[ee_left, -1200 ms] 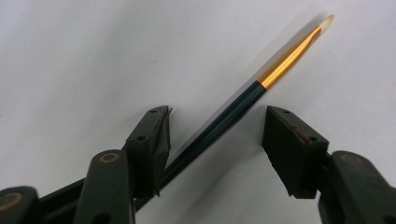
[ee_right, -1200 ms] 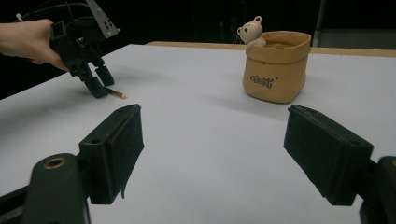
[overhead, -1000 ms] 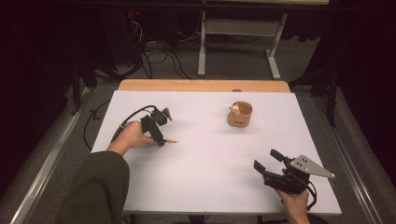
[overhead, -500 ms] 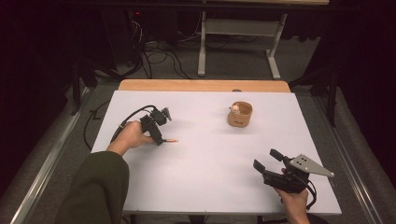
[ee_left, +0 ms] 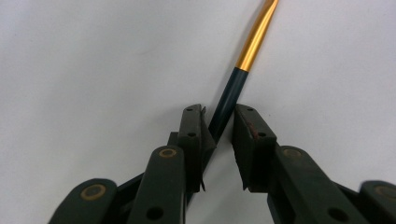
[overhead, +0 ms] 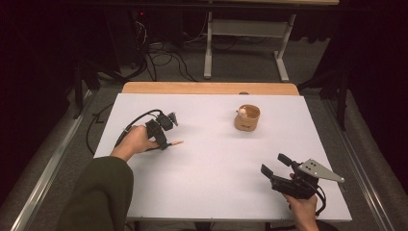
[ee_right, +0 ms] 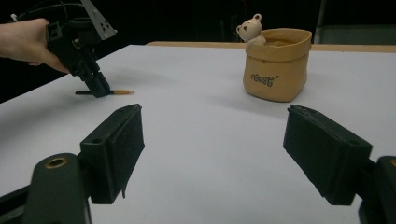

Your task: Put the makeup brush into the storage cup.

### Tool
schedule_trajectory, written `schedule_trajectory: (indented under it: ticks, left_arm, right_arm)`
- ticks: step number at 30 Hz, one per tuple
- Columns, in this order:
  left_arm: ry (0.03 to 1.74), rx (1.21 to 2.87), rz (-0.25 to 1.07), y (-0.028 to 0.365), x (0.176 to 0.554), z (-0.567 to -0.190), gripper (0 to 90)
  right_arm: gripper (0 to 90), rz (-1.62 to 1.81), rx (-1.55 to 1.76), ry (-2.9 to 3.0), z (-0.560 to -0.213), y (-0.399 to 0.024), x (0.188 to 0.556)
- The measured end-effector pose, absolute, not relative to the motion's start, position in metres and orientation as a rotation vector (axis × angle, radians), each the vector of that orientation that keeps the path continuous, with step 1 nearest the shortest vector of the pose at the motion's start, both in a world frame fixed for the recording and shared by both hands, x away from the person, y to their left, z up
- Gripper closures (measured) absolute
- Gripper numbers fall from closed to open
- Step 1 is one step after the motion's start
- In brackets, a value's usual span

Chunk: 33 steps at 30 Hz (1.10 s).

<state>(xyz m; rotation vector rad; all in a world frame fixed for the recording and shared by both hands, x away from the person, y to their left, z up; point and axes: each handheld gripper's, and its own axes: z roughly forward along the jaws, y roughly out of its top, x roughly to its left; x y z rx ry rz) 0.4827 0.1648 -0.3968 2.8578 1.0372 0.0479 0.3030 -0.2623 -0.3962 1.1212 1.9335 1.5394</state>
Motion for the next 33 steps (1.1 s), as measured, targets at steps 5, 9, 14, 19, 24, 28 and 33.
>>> schedule_trajectory:
  ticks: [5, 9, 14, 19, 24, 28, 33]
  left_arm:
    - [1.032, 2.855, 0.048, 0.1629, 0.4811, -0.3971, 78.6]
    - [1.033, 2.844, 0.024, 0.1645, 0.4822, -0.3972, 81.1]
    - [1.023, 2.846, 0.020, 0.1647, 0.4822, -0.3972, 82.6]
    - [1.024, 2.849, 0.009, 0.1657, 0.4835, -0.3969, 82.8]
    - [1.034, 2.846, 0.013, 0.1647, 0.4836, -0.3971, 82.9]
    - [1.026, 2.836, 0.004, 0.1665, 0.4838, -0.3973, 83.0]
    - [1.021, 2.832, 0.000, 0.1670, 0.4835, -0.3971, 83.1]
  right_arm:
    - [22.1, 1.540, 1.114, 1.932, -0.3955, -0.2625, 0.3020]
    - [22.1, 1.541, 1.116, 1.926, -0.3955, -0.2630, 0.3024]
    - [22.2, 1.541, 1.122, 1.923, -0.3955, -0.2629, 0.3024]
    - [22.2, 1.539, 1.132, 1.928, -0.3962, -0.2632, 0.3030]
    - [22.3, 1.549, 1.133, 1.929, -0.3961, -0.2636, 0.3027]
    - [22.3, 1.552, 1.130, 1.930, -0.3962, -0.2628, 0.3029]
    - [22.3, 1.551, 1.130, 1.928, -0.3962, -0.2628, 0.3028]
